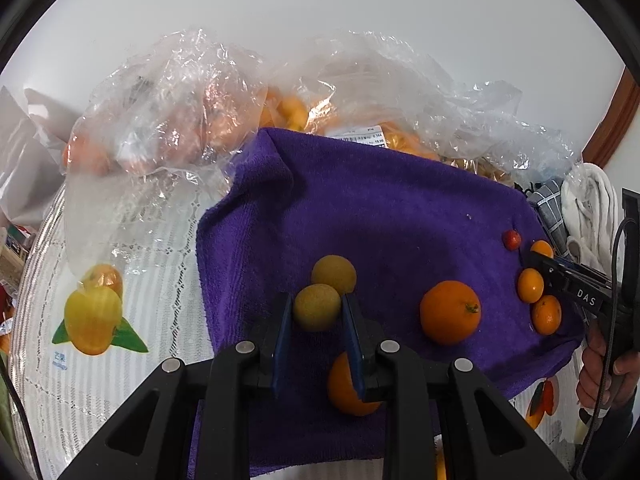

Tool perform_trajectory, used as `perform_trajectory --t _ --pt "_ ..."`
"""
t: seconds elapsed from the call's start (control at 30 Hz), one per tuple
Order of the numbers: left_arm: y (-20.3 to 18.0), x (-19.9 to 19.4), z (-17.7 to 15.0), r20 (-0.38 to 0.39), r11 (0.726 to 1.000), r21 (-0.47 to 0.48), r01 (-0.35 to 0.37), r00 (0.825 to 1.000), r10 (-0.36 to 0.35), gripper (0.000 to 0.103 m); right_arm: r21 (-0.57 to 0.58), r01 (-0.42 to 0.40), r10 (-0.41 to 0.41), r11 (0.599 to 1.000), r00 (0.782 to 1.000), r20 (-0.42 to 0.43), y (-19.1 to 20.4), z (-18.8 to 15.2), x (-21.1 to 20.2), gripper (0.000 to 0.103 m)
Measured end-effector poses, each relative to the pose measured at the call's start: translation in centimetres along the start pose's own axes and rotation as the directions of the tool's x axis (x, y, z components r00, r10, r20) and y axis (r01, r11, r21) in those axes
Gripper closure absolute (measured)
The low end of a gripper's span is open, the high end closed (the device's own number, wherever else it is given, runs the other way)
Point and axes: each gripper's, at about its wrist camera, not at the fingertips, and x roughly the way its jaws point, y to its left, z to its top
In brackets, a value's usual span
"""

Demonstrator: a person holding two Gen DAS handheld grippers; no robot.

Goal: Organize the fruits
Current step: 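Lower both fruits onto the towel and open both tools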

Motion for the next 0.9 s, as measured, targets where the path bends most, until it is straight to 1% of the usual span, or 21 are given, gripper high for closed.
perform_trajectory --t 0.17,0.23,0.3,0.37,0.4,0.47,0.53,0.57,0.7,0.8,0.9 --pt "-0.1 0.5 -0.1 -0.016 1.000 0.001 0.010 1.000 -0.010 0.079 -0.015 0.017 -0.017 1.000 1.000 0.006 0.3 -0.2 -0.2 0.072" --pt "-0.2 0.5 -0.2 -0.013 1.000 0.005 0.008 1.000 -0.008 0.079 -0.024 0.016 -0.016 1.000 1.000 0.004 0.5 -0.3 -0.5 0.069" --pt "-0.2 0.4 -0.3 -0.019 1.000 0.004 0.012 1.000 -0.012 0.079 -0.041 0.027 -0.027 0.999 1.000 0.005 0.7 -0.4 -0.9 0.059" --pt "-0.2 0.2 -0.2 -0.027 1.000 0.000 0.019 0.999 -0.019 0.077 -0.050 0.038 -0.038 0.998 0.999 0.015 1.0 -0.7 -2.0 0.056" --pt "-0.2 0.0 -0.2 -0.030 1.000 -0.002 0.020 0.999 -0.020 0.075 -0.051 0.039 -0.039 0.998 0.999 0.017 1.1 -0.9 -2.4 0.053" --pt "-0.3 -0.8 -0.1 -0.020 1.000 -0.004 0.022 1.000 -0.022 0.062 -0.059 0.045 -0.043 0.997 0.998 0.036 1.5 -1.3 -3.8 0.048" --pt "-0.4 -1.9 0.0 0.006 1.000 0.000 0.029 1.000 -0.029 0.053 -0.070 0.064 -0.060 0.996 0.996 0.066 2.0 -1.9 -5.4 0.044" --pt "-0.5 -2.8 -0.2 0.026 0.999 0.005 0.032 0.999 -0.032 0.051 -0.069 0.075 -0.069 0.995 0.994 0.081 2.2 -2.3 -6.2 0.042" --pt "-0.5 -5.1 -1.1 0.059 0.999 0.020 0.028 0.998 -0.029 0.051 -0.054 0.096 -0.090 0.994 0.990 0.109 2.8 -3.3 -8.4 0.041" --pt "0.2 -6.8 -2.2 0.081 1.000 0.022 0.017 0.997 -0.019 0.051 -0.018 0.104 -0.100 0.994 0.987 0.128 3.1 -4.6 -9.9 0.041" --pt "1.1 -8.0 -3.5 0.091 1.000 0.015 0.002 0.996 -0.004 0.051 0.016 0.099 -0.100 0.995 0.987 0.126 3.3 -5.6 -10.7 0.041"
